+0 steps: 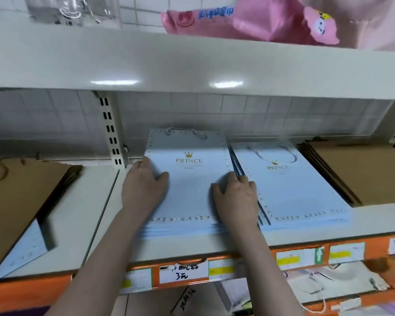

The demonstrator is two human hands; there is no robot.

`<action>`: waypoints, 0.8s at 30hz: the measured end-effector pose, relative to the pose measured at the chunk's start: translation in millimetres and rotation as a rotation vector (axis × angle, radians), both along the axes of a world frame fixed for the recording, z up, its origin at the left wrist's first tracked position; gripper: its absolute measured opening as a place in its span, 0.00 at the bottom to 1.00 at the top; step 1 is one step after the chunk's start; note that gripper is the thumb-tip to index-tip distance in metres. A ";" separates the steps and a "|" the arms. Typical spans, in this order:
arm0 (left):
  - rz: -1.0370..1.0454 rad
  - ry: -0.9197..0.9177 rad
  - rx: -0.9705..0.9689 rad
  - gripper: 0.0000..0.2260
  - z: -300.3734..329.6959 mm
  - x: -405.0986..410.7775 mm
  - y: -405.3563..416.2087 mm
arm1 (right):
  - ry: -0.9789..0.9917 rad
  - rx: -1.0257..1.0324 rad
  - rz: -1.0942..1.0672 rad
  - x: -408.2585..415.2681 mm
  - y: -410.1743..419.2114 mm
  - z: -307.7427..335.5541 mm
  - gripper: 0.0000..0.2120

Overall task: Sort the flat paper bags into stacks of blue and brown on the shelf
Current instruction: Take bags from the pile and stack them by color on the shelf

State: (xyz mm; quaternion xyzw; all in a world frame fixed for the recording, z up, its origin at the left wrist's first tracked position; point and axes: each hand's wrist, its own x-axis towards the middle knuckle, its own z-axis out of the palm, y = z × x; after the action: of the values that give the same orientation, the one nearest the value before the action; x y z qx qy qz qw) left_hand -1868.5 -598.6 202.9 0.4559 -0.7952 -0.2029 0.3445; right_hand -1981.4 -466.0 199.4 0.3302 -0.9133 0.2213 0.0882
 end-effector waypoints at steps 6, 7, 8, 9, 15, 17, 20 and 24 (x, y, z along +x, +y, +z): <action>-0.030 -0.066 0.041 0.10 -13.8 -10.4 0.4 | 0.069 -0.049 0.003 -5.7 -9.7 -14.8 0.19; -0.033 -0.103 0.041 0.12 -15.4 -11.2 -0.6 | 0.087 -0.060 0.012 -6.0 -10.3 -17.9 0.18; -0.031 -0.137 0.041 0.13 -16.6 -11.4 -1.6 | 0.090 -0.043 0.021 -6.0 -10.6 -19.7 0.19; -0.025 -0.165 0.042 0.14 -17.9 -10.9 -2.7 | 0.091 -0.029 0.035 -6.6 -10.8 -21.7 0.19; 0.015 -0.291 0.032 0.18 -23.0 -5.8 -0.4 | 0.087 0.004 0.083 -7.5 -6.1 -25.5 0.21; 0.027 -0.303 0.031 0.18 -23.0 -5.3 3.2 | 0.100 0.013 0.077 -7.5 -4.5 -25.6 0.21; 0.028 -0.275 0.032 0.16 -22.7 -4.3 6.2 | 0.108 0.015 0.062 -4.4 -6.2 -26.9 0.18; 0.044 -0.214 0.059 0.14 -19.8 -4.0 7.7 | 0.100 -0.078 0.070 -2.9 -5.0 -27.7 0.18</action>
State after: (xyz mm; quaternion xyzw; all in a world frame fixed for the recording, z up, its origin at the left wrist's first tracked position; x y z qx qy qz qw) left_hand -1872.6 -590.9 183.1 0.5025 -0.8108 -0.1686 0.2484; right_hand -1984.4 -471.0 171.7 0.3691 -0.8864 0.2427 0.1387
